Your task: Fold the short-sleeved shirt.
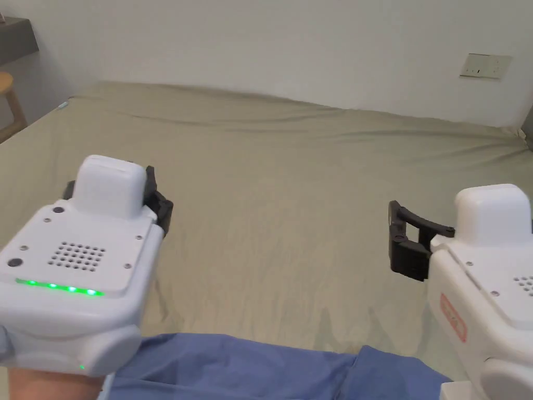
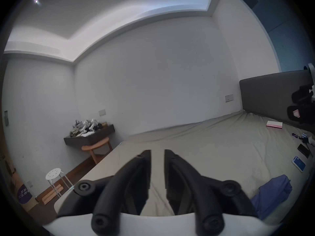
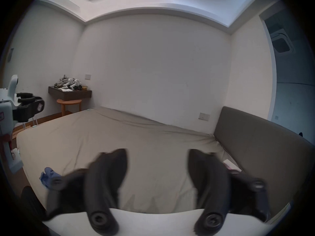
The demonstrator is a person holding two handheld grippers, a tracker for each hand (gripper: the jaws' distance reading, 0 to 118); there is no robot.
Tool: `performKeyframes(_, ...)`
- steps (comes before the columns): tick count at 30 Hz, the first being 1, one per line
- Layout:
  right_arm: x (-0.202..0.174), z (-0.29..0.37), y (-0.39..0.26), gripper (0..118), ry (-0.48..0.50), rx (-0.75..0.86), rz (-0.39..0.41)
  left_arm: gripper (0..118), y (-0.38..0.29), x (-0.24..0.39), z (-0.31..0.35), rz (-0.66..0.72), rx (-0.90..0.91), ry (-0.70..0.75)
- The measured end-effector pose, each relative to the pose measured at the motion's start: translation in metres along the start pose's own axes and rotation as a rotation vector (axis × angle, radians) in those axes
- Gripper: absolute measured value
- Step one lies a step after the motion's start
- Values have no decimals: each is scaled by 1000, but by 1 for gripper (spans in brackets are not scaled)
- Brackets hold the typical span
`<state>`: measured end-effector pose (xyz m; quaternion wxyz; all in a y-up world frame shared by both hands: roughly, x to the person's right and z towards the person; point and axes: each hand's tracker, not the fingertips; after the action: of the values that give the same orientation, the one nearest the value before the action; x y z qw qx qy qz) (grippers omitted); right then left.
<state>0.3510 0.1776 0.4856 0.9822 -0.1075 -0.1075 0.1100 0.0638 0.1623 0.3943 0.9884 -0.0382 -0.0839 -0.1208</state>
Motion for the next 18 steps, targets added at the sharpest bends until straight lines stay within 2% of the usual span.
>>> performKeyframes(1, -8, 2, -1, 23, 4, 7, 13, 14, -1, 5, 4, 8, 21, -8)
performKeyframes(2, -14, 2, -3, 2, -9, 19, 35, 10, 0, 12, 10, 12, 37, -14)
performKeyframes(3, -19, 1, -6, 2, -21, 30, 57, 1, -1, 15, 12, 19, 47, -18)
performKeyframes(6, -23, 1, -7, 1, 0, 31, 64, 0, 2, 20, 16, 48, 71, -40)
performKeyframes(13, -14, -7, -13, 2, -42, 19, 73, 0, -2, 18, 3, 52, 9, -101)
performKeyframes(18, -3, -19, -34, 2, -47, -53, 54, 0, -50, 10, -29, 57, -246, -236)
